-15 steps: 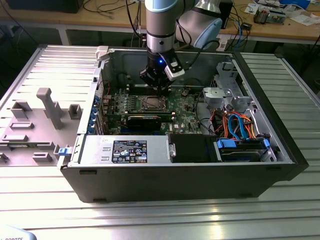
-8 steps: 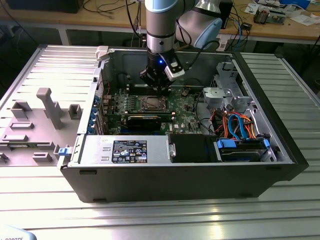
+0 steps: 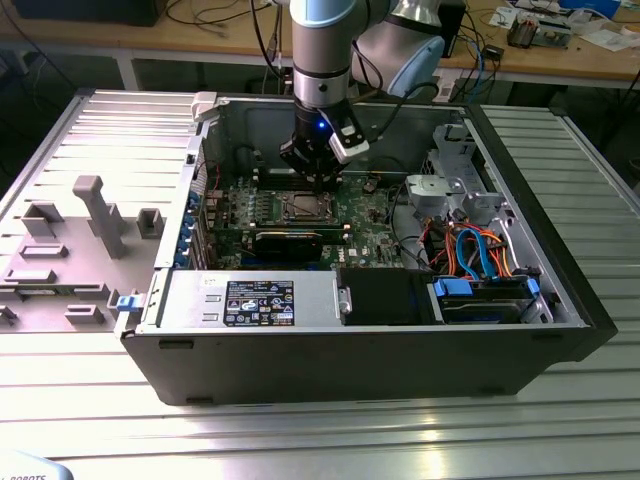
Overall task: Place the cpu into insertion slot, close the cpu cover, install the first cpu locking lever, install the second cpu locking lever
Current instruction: 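Install the first cpu locking lever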
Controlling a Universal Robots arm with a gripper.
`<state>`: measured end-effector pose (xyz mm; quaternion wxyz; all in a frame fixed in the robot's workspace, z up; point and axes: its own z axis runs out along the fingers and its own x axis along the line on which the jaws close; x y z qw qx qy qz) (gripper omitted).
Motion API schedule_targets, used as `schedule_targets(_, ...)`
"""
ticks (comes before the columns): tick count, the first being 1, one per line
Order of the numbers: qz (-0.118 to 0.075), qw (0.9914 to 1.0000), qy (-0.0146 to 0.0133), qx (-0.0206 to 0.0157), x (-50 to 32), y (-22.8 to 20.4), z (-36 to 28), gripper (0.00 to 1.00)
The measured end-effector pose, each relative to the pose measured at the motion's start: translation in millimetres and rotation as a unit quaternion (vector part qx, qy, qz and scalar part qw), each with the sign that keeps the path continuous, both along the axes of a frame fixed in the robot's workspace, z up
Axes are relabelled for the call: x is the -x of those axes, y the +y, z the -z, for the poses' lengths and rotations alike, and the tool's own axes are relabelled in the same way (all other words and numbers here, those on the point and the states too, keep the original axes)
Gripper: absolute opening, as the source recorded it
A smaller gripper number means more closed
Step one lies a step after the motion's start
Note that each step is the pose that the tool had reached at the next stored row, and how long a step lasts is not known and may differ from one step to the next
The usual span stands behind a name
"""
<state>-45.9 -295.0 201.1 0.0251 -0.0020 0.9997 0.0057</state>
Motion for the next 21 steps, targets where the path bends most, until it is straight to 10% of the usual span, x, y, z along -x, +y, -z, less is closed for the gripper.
schedule_targets(13,0.000,1.00000,-0.0001,-0.0016,-0.5,0.1,-7.9,0.11)
schedule_targets(21,0.000,0.99999,0.0004,0.0052,-0.5,-4.5,-9.4,0.11)
